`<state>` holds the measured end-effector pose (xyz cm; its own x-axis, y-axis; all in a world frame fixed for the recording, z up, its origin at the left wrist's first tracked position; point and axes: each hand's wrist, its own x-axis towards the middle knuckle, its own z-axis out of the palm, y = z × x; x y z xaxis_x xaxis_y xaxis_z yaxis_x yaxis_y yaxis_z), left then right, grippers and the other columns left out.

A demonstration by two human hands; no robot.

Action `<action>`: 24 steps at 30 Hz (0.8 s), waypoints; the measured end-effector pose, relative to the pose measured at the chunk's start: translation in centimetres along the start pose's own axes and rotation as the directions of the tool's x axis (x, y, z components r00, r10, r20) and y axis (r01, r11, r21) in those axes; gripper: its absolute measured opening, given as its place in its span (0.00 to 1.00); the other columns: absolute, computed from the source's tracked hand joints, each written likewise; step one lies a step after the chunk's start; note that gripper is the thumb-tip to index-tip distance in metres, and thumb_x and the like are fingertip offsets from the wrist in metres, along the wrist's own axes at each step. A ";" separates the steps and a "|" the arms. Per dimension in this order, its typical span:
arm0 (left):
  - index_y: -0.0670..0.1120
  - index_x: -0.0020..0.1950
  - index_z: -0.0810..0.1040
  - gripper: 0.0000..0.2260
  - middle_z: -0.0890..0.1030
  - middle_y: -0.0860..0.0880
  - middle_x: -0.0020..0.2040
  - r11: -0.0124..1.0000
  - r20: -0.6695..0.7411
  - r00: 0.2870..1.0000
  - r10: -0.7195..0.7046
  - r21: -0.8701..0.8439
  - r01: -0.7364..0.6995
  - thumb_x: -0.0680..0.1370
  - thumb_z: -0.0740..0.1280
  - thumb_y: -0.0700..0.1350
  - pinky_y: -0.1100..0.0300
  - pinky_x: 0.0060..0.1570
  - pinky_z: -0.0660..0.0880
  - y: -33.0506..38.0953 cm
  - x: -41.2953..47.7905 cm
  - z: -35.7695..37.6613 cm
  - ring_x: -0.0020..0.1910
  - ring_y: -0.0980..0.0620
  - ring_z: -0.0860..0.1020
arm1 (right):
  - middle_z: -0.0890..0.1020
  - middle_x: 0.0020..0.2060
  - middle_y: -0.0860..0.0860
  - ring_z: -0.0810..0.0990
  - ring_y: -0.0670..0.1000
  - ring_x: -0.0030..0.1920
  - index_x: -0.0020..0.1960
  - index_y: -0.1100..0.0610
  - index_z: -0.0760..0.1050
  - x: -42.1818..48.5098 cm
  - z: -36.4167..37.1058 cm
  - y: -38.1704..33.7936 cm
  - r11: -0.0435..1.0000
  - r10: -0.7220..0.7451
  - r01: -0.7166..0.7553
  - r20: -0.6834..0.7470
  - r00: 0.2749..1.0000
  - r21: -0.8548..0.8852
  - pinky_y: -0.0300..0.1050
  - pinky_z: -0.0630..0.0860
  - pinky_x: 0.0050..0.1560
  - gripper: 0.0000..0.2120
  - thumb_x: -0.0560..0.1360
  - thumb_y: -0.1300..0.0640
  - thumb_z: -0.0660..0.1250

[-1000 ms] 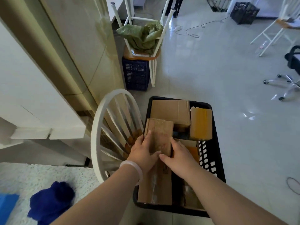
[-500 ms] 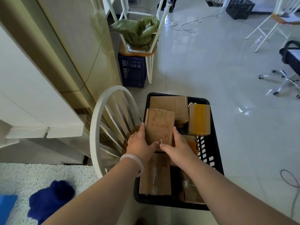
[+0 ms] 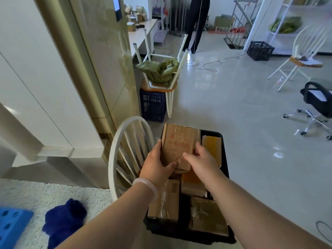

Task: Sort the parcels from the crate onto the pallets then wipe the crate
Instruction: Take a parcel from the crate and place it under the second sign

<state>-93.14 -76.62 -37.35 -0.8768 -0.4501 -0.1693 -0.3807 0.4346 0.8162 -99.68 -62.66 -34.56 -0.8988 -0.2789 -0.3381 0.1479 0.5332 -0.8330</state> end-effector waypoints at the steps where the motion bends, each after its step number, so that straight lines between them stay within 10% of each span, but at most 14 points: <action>1: 0.57 0.80 0.52 0.42 0.66 0.55 0.75 1.000 -0.011 1.000 0.011 -0.004 -0.011 0.73 0.74 0.51 0.48 0.70 0.70 0.5 -0.5 0.0 0.73 0.54 0.67 | 0.74 0.67 0.47 0.75 0.51 0.65 0.76 0.46 0.61 -0.3 -0.6 -0.3 1.000 -0.007 0.007 0.001 1.000 -0.005 0.42 0.76 0.52 0.27 0.80 0.48 0.65; 10: 0.53 0.81 0.39 0.50 0.59 0.49 0.76 0.996 -0.037 0.997 0.072 -0.054 -0.074 0.74 0.75 0.48 0.53 0.73 0.64 5.1 -3.9 -0.5 0.75 0.50 0.61 | 0.74 0.65 0.47 0.76 0.53 0.63 0.75 0.45 0.62 -3.2 -3.9 -2.1 0.996 -0.065 0.066 -0.016 0.998 0.063 0.55 0.78 0.60 0.30 0.76 0.46 0.69; 17: 0.51 0.77 0.56 0.37 0.57 0.51 0.72 0.994 -0.088 0.994 0.070 -0.079 -0.077 0.74 0.74 0.45 0.70 0.55 0.66 7.1 -5.7 -0.3 0.65 0.55 0.65 | 0.77 0.65 0.46 0.78 0.52 0.60 0.71 0.45 0.65 -4.5 -5.4 -0.8 0.971 -0.035 0.036 -0.010 0.999 0.236 0.59 0.80 0.56 0.33 0.70 0.38 0.71; 24: 0.56 0.67 0.63 0.30 0.70 0.51 0.67 0.954 -0.045 0.998 0.046 -0.295 -0.057 0.72 0.76 0.45 0.51 0.58 0.80 7.3 -7.4 1.0 0.64 0.50 0.73 | 0.76 0.54 0.47 0.77 0.55 0.59 0.69 0.48 0.69 -5.4 -7.2 -0.8 0.966 -0.014 0.020 -0.024 1.000 0.258 0.58 0.79 0.57 0.23 0.79 0.37 0.58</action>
<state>-89.76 -69.31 -30.68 -0.8791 -0.4644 -0.1070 -0.2268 0.2103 0.9510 -97.94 -55.81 -28.92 -0.9103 -0.2674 -0.3160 0.2316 0.3037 -0.9242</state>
